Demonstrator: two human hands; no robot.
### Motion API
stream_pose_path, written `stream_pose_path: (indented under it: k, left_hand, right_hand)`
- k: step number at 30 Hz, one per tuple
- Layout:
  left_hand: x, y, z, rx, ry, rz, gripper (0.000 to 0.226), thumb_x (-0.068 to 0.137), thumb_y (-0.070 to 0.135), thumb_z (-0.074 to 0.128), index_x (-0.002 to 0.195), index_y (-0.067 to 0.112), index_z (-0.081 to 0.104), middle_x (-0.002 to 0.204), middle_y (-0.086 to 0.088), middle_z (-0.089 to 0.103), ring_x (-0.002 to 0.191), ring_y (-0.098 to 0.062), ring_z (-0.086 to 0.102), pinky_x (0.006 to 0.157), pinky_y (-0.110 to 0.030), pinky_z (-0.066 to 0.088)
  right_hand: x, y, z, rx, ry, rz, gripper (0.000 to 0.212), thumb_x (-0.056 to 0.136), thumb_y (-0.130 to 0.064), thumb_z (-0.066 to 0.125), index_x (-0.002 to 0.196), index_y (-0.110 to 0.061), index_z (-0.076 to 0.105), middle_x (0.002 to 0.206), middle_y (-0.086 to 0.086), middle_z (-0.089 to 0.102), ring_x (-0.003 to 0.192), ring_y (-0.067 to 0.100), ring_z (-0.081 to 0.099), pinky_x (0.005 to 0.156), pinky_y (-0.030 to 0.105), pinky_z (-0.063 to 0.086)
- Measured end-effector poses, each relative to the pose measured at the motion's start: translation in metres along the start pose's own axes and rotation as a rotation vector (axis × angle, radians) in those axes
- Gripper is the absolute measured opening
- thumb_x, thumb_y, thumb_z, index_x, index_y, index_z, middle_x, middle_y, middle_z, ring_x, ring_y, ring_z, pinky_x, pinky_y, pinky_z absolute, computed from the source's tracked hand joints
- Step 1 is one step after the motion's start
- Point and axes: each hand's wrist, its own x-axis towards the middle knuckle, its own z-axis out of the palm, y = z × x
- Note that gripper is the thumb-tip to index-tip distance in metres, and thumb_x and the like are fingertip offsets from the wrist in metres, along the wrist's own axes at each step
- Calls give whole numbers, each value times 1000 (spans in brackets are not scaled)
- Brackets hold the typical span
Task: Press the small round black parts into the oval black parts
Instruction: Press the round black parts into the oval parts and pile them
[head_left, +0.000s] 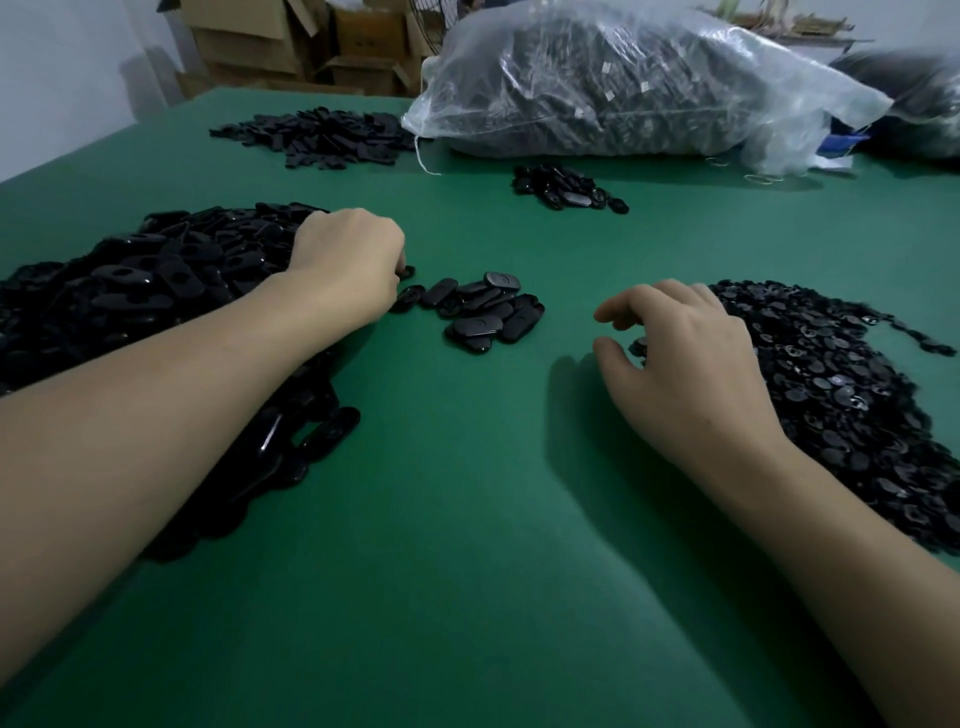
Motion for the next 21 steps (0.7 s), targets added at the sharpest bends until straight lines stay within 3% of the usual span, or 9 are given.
stream_pose_path:
  k: [4,7,10,12,14,18,21]
  left_hand:
    - [-4,-3,-4,-53,15,16,26,96,12,65,112,27,76,109,-5,75,103,-35,67,75,-36,50]
    - [-13,-4,-10,-22,60,37,26,92,12,63,108,25,77,100,-6,75,94,-36,67,73,-36,52]
    - [-26,-3,-19,-99,181,24,29,96,15,59,118,27,74,102,-3,76,96,-34,68,78,-39,56]
    - [-38,-1,-30,-294,254,2,28,97,19,60,121,29,72,97,5,76,93,-25,70,83,-41,59]
    - [-57,7,-41,-657,226,-15,25,95,19,64,116,28,74,87,13,74,83,-12,72,79,-33,60]
    - [-109,37,-48,-1421,-135,-56,22,97,1,64,113,13,72,90,0,81,80,-12,78,54,-26,59]
    - [-137,50,-37,-1560,-249,-66,22,95,2,68,112,16,72,91,-1,80,85,-13,78,57,-23,59]
  right_hand:
    - [2,3,0,-90,-44,81,31,96,-31,59,125,-21,66,124,0,62,129,24,45,104,47,35]
    - [4,3,-1,-156,-71,95,31,96,-38,59,121,-22,68,121,2,60,128,25,43,103,48,33]
    - [5,4,-7,-251,-125,83,33,94,-48,61,114,-25,73,114,2,59,123,27,43,99,49,34]
    - [5,7,-12,-318,-152,83,34,92,-53,63,110,-26,75,112,2,60,119,29,44,98,51,36]
    - [7,10,-18,-343,-157,87,30,91,-53,66,105,-28,77,110,2,62,116,30,45,97,52,37]
    - [8,10,-21,-281,-157,77,15,92,-45,70,93,-32,76,100,-5,65,112,27,47,93,50,37]
    - [6,10,-20,-241,-134,52,8,92,-38,72,87,-31,75,93,-6,68,110,26,49,93,49,39]
